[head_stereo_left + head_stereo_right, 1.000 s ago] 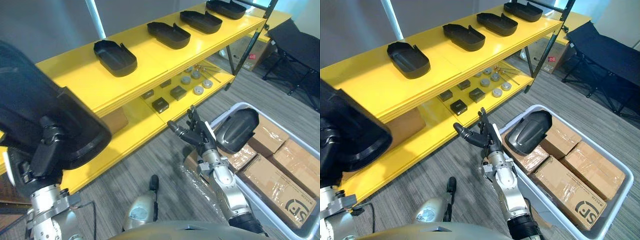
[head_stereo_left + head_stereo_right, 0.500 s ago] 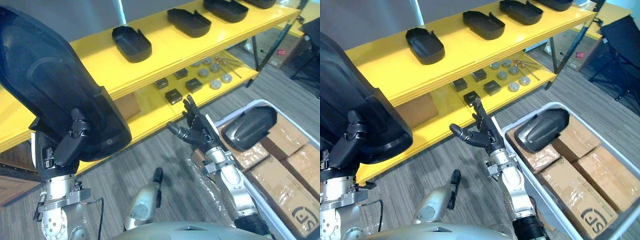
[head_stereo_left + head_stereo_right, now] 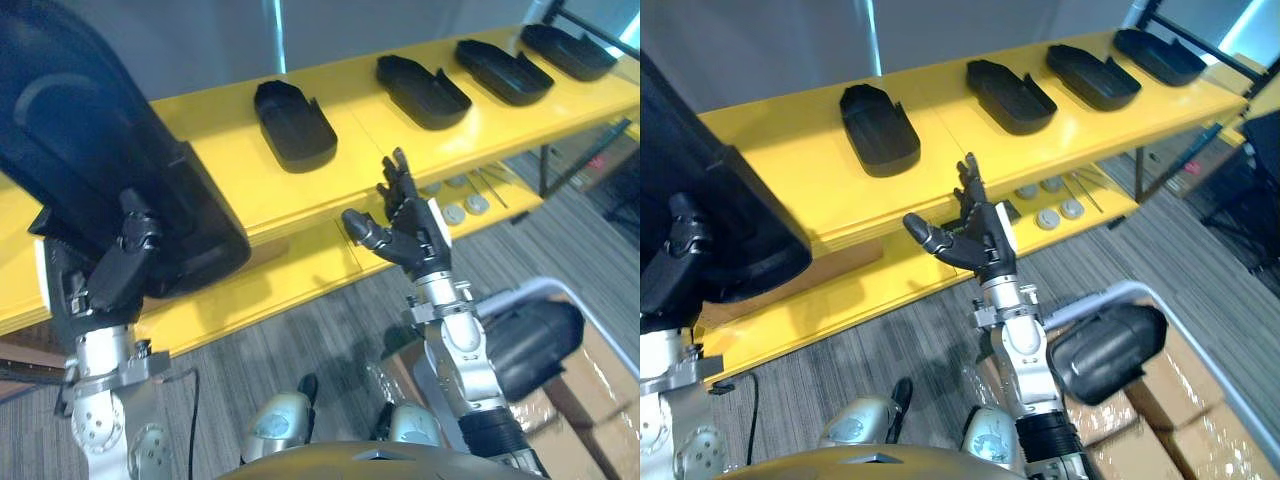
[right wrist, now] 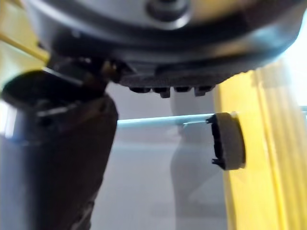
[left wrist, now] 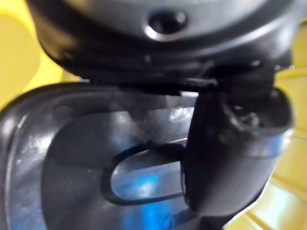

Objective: Walk over and take three plastic housings, then place them on the shelf

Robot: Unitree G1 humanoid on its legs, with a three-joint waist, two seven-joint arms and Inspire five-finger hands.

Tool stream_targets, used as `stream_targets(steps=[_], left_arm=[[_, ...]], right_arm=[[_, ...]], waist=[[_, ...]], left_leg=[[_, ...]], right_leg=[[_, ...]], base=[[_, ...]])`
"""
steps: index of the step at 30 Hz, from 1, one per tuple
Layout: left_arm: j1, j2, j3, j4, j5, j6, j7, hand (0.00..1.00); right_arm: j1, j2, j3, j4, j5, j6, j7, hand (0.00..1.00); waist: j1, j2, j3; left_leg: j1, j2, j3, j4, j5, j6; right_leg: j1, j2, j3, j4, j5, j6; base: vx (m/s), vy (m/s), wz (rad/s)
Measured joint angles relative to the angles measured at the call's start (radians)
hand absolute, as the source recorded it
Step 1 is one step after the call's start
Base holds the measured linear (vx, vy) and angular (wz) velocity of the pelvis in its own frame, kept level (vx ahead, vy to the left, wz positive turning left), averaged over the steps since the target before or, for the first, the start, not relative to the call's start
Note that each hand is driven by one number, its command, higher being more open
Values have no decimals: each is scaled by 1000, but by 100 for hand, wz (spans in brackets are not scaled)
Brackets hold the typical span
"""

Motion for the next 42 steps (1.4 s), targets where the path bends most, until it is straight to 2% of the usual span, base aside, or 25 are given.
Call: stream_targets(steps=[1,2,3,5,8,15,18,19,20,21,22,24,25,26,27,28,29,30,31,33,34,35,36,38,42], left_arm=[[2,6,-4,4,0,0,4,0],[19,7,-8,10,0,-3,9,0],[22,-4,-14,20,0,-1,9,0],[51,-28,-29,23,0,5,6,0],[50,-33,-29,16,0,6,-9,0],[73,-59,-30,3,0,6,-13,0],[87,-65,-41,3,0,8,-15,0],[80,-68,-58,4,0,9,-21,0],[80,-68,-74,6,0,9,-31,0],[81,-70,-79,7,0,10,-35,0],[81,-70,-91,9,1,10,-35,0],[81,-71,-96,9,2,9,-34,0],[84,-74,-97,10,3,9,-35,0],[87,-80,-105,15,3,9,-38,0],[79,-77,-105,15,3,9,-46,0],[65,-55,-104,20,2,8,-49,0],[60,-41,-104,20,4,13,-51,0],[50,-26,-107,33,4,29,-52,0],[48,-25,-109,40,4,39,-57,0],[48,-19,-110,41,11,73,-72,0],[46,-12,-106,42,11,77,-75,0],[37,3,-102,42,11,88,-80,0],[30,10,-102,42,8,90,-80,0],[5,13,-105,42,10,98,-79,0],[-5,11,-147,42,42,112,-74,0]], right_arm=[[1,-2,-8,-23,4,0,4,100],[-1,-16,-18,-69,30,0,23,100],[-3,-24,-26,-79,42,-1,31,100],[-8,-66,-48,-81,73,5,41,100],[-9,-76,-101,-63,73,34,26,100],[-3,-51,-131,-63,111,35,34,100],[7,-20,-165,-63,108,34,31,100],[11,-4,-187,-61,108,34,27,100],[16,0,-205,-59,110,34,19,100],[17,5,-207,-58,109,34,16,100],[17,5,-204,-58,109,32,11,100],[17,3,-189,-58,110,18,4,100],[18,-5,-180,-58,109,10,1,100],[19,-18,-172,-50,109,7,-5,100],[21,-12,-170,-44,109,6,-13,100],[26,28,-167,-8,109,5,-19,100],[37,49,-156,6,108,5,-18,100],[50,69,-142,19,108,6,-17,100],[52,69,-137,19,107,6,-18,100],[49,69,-137,12,105,3,-17,100],[46,69,-136,11,104,2,-16,100],[50,66,-138,-1,103,2,-16,100],[50,60,-143,-18,104,2,-15,100],[66,60,-164,-73,104,2,-15,100],[87,59,-196,-93,106,2,-16,100]], waist=[[0,-21,-15],[10,-58,-39],[10,-38,-40],[15,21,-61],[23,45,-75],[35,48,-83],[25,30,-91],[7,28,-87],[-3,25,-85],[-5,19,-81],[-8,9,-76],[-15,19,-82],[-16,40,-94],[-20,74,-115],[-30,81,-119],[-27,30,-103],[-19,-1,-96],[-17,-23,-89],[-18,-24,-90],[-16,-22,-91],[-18,-15,-87],[-28,-19,-90],[-29,-20,-90],[-34,-27,-95],[-53,-20,-96]], left_leg=[[5,-16,-20,-2,-12,-10],[-2,-42,-42,15,-42,-26],[-5,-25,-37,30,-55,-32],[-24,72,47,43,-61,-68],[21,112,152,-42,-28,-74],[48,95,192,-71,-21,-70],[28,80,218,-78,-3,-75],[-10,118,292,-11,-48,-54],[-41,189,347,62,-53,-67],[-50,219,363,91,-51,-79],[-58,264,371,119,-35,-104],[-45,294,340,96,43,-116],[-26,296,316,77,113,-116],[6,278,322,45,15,-199],[31,262,353,5,-54,-210],[57,207,390,-9,-45,-186],[55,182,401,-4,-53,-171],[40,170,405,26,-77,-144],[33,171,406,30,-84,-132],[39,172,434,-1,-77,-102],[40,173,438,-16,-70,-91],[47,180,428,-40,-48,-71],[47,179,426,-50,-41,-70],[34,163,422,-54,-24,-77],[36,155,397,-67,-7,-83]], right_leg=[[8,-7,0,-54,20,-23],[32,-28,-14,-125,122,-25],[53,-23,-51,-136,129,-29],[115,24,-134,-213,151,-54],[182,43,-193,-269,152,-56],[253,31,-220,-344,154,-53],[268,-4,-261,-361,155,-52],[277,-20,-302,-352,156,-51],[289,-42,-317,-340,155,-50],[295,-58,-318,-335,155,-50],[299,-101,-317,-320,158,-42],[290,-162,-295,-299,163,17],[281,-179,-274,-297,163,78],[273,-203,-243,-305,177,114],[276,-228,-236,-319,194,141],[282,-285,-210,-338,226,122],[279,-306,-207,-347,261,98],[270,-314,-220,-346,353,98],[259,-314,-229,-340,390,88],[221,-307,-269,-333,479,11],[208,-291,-265,-306,445,18],[205,-233,-253,-259,351,31],[217,-171,-251,-277,287,37],[252,-126,-253,-358,276,36],[288,-117,-234,-400,277,36]], base=[[279,-350,94],[358,-437,96],[295,-364,99],[253,-270,87],[240,-174,56],[106,2,16],[5,71,51],[-28,123,88],[-31,145,77],[-31,208,40],[-23,312,6],[-14,425,-12],[-8,485,-34],[-13,583,-29],[-47,705,-35],[-85,630,-26],[-133,511,-30],[-128,376,-12],[-134,344,-9],[-106,256,-20],[-35,136,-10],[11,73,-3],[17,61,1],[17,77,6],[29,12,28]])
